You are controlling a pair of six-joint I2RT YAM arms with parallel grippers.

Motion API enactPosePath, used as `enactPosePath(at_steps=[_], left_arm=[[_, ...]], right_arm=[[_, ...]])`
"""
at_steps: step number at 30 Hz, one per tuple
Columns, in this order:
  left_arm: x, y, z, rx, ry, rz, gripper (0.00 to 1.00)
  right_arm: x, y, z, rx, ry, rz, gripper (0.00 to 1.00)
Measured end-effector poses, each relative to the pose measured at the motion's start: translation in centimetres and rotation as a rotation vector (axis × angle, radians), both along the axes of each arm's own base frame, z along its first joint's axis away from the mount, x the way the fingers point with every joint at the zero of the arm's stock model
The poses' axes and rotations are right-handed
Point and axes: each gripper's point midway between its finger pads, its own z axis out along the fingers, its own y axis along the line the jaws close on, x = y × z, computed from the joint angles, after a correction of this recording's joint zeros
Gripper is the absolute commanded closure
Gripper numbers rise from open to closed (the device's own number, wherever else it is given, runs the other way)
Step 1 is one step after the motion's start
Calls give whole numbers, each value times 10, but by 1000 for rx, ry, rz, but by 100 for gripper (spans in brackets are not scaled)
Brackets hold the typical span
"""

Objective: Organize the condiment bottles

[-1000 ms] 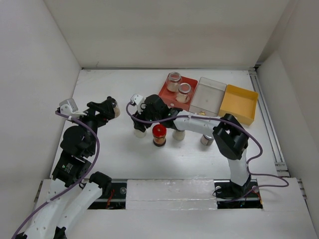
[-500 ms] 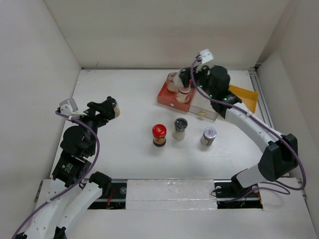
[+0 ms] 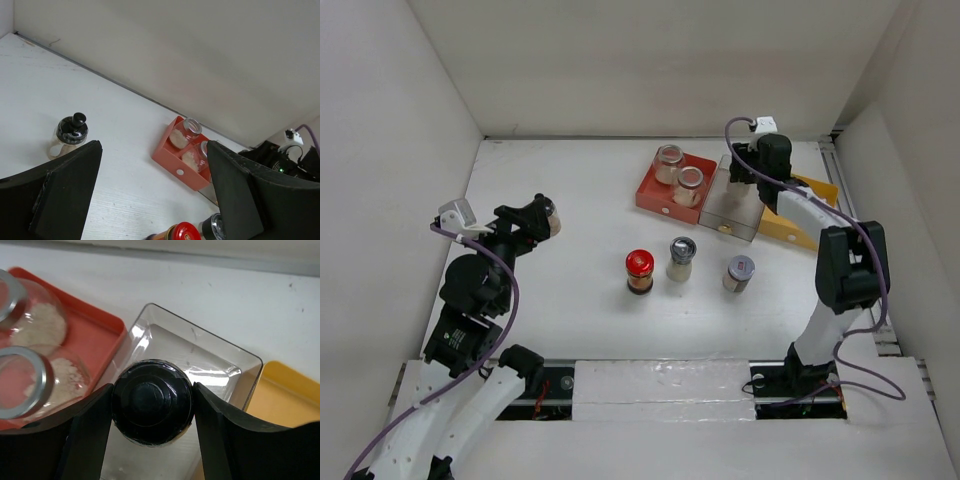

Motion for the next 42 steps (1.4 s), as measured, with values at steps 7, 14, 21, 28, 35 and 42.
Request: enactPosePath(at_steps=[7, 14, 21, 28, 35, 42], left_arm=[[0, 0, 0, 0, 0, 0, 18], [0, 0, 0, 4, 0, 0, 18], [0, 0, 0, 8, 1, 0, 18], [2, -3, -2, 12, 8, -11, 18], [2, 0, -2, 10, 7, 3, 18], [-10, 16, 9, -23, -39, 62, 17]], right_arm=[[22, -16, -29, 10, 59, -6, 55], [44, -7, -30, 21, 39, 17, 52], [53, -2, -45, 15, 49, 21, 14], [50, 7, -5, 19, -31, 38, 8], [7, 115, 97, 80, -236, 326, 78], [-86, 333, 81, 156, -204, 839, 16]])
